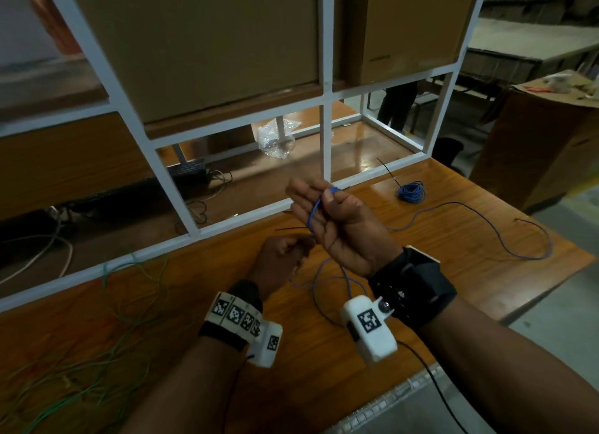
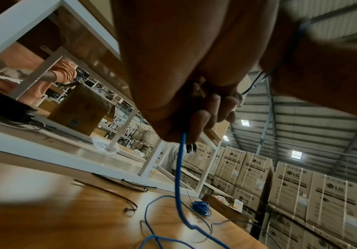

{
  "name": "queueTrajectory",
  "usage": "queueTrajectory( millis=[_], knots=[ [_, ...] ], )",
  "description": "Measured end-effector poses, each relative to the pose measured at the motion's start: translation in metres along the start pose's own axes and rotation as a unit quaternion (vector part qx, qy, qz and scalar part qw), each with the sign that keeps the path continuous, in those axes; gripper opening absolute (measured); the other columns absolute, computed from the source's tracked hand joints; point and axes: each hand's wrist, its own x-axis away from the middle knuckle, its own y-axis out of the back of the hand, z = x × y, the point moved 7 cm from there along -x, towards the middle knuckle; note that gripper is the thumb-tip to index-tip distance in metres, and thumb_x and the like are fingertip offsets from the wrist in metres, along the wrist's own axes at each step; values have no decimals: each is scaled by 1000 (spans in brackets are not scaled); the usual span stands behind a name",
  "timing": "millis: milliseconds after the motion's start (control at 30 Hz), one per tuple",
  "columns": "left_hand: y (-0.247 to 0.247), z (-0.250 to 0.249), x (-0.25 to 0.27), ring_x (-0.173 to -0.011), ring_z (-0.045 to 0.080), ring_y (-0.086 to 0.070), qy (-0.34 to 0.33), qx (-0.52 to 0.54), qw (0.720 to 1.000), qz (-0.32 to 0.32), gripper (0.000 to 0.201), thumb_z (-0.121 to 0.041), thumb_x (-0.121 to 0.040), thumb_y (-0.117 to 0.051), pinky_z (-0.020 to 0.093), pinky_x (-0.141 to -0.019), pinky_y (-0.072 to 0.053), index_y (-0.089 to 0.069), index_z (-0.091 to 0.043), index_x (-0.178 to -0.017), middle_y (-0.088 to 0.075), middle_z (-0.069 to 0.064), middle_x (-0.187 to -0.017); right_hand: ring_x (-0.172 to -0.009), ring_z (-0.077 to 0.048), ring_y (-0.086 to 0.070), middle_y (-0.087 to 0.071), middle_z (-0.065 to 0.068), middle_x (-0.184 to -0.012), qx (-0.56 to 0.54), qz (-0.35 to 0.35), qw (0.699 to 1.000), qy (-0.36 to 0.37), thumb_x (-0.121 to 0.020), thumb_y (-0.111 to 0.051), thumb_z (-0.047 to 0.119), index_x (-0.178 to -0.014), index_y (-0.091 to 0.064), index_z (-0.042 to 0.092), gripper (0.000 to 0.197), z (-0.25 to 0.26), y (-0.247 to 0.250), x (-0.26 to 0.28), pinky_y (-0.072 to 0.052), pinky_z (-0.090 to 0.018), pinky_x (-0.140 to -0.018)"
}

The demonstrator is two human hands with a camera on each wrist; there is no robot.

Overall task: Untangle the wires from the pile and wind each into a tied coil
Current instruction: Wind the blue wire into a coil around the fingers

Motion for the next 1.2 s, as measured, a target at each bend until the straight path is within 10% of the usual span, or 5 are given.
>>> queueTrajectory(
  millis=[100, 333, 500, 900, 1200],
  knots=[
    [-7, 14, 5, -49, 7, -44, 28, 4, 1000, 7, 21, -22, -99, -58, 24, -49, -36, -74, -13, -109, -54, -3, -60, -137, -41, -49, -67, -13, -132, 280, -82, 950, 113, -109, -41, 15, -119, -70, 16, 31, 11, 33, -10, -47, -39, -109],
    [17, 23, 13, -83, -1, -66, -6, -194, 981, -1, 20, -34, -93, -65, 29, -72, -56, -74, -22, -106, -73, -12, -90, -137, -27, -52, -69, -13, -124, 801, -28, 596, 51, -93, -51, -7, -111, -68, 3, 27, -18, 65, -3, -49, -31, -92],
    [34, 0, 25, -76, 0, -61, -115, -328, 936, -53, 17, -29, -93, -61, 21, -63, -51, -73, -25, -105, -69, -10, -89, -97, -27, -62, -67, -9, -108, 839, 81, 530, -89, -89, -53, -3, -102, -66, 8, 21, -37, 75, 2, -51, -40, -81],
    [53, -71, -5, -70, 17, -58, -202, -177, 963, 6, 15, -23, -74, -84, 33, -61, -51, -79, -21, -89, -67, -6, -83, -104, -18, -73, -66, -29, -126, 428, 179, 847, -261, -107, -46, 2, -110, -65, 4, 19, -47, 15, 38, -57, -24, -86],
    [32, -77, -24, -83, 5, -70, -200, -56, 978, 9, 13, -8, -78, -78, 18, -75, -50, -78, -2, -90, -76, -4, -86, -84, -20, -72, -76, -11, -89, 180, 161, 942, -233, -100, -56, 8, -105, -69, 6, 14, -62, -19, 42, -55, -33, -85]
  ],
)
